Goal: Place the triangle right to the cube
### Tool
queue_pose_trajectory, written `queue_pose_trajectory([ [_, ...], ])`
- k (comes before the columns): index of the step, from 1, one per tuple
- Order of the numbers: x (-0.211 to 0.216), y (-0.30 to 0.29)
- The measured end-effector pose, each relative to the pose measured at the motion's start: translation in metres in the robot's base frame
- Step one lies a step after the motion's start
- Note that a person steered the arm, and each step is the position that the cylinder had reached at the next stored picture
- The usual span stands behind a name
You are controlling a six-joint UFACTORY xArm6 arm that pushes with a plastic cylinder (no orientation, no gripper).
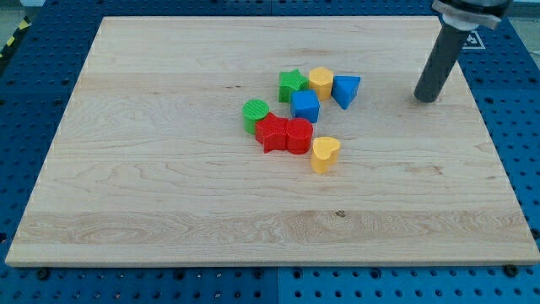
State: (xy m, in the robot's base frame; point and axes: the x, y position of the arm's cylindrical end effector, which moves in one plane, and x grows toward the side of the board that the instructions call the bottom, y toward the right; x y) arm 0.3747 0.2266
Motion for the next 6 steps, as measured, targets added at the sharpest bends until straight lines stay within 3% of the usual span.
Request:
queue_pose_trajectory([
  [1,-0.023,-0.02],
  [3,-0.024,-0.069],
  [6,0.013,-0.124],
])
